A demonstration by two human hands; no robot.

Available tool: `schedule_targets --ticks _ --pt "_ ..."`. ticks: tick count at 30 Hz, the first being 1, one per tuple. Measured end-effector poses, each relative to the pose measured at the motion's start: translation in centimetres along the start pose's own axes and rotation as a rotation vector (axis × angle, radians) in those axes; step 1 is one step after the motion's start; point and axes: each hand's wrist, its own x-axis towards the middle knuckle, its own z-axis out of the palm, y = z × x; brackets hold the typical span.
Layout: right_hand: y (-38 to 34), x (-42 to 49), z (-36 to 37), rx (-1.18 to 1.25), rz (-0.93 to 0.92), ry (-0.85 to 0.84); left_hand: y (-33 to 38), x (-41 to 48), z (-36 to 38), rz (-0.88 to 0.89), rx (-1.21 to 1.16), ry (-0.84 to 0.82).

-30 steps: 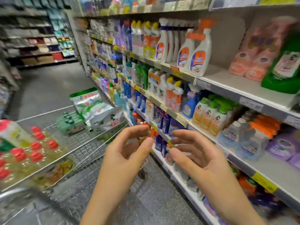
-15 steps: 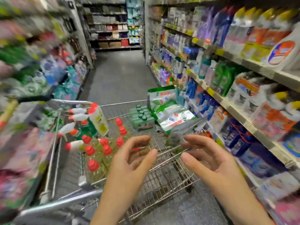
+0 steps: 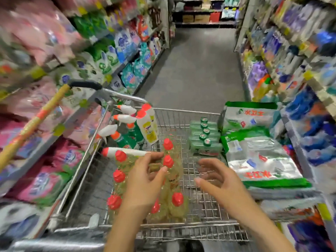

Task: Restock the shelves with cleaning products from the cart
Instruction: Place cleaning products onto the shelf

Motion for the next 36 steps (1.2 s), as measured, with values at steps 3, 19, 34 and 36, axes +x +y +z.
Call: schedule_targets --ticks 3,19,34,36 --pt "1.6 4.4 -0.2 -0.052 0.006 -0.106 -1.0 1.7 1.2 -0.050 0.046 0.051" --pt "9.2 11.2 5.9 -0.393 -0.042 -0.306 -5.2 6.5 2.8 -0.175 0.318 -0.136" --pt "8.5 10.0 5.3 -0.449 -0.147 -0.156 -5.6 7.1 1.9 -0.131 0.236 -0.294" --pt "6.8 9.4 4.3 -0.388 -0.154 -0.117 -5.4 7.0 1.4 -0.119 0.165 -0.301"
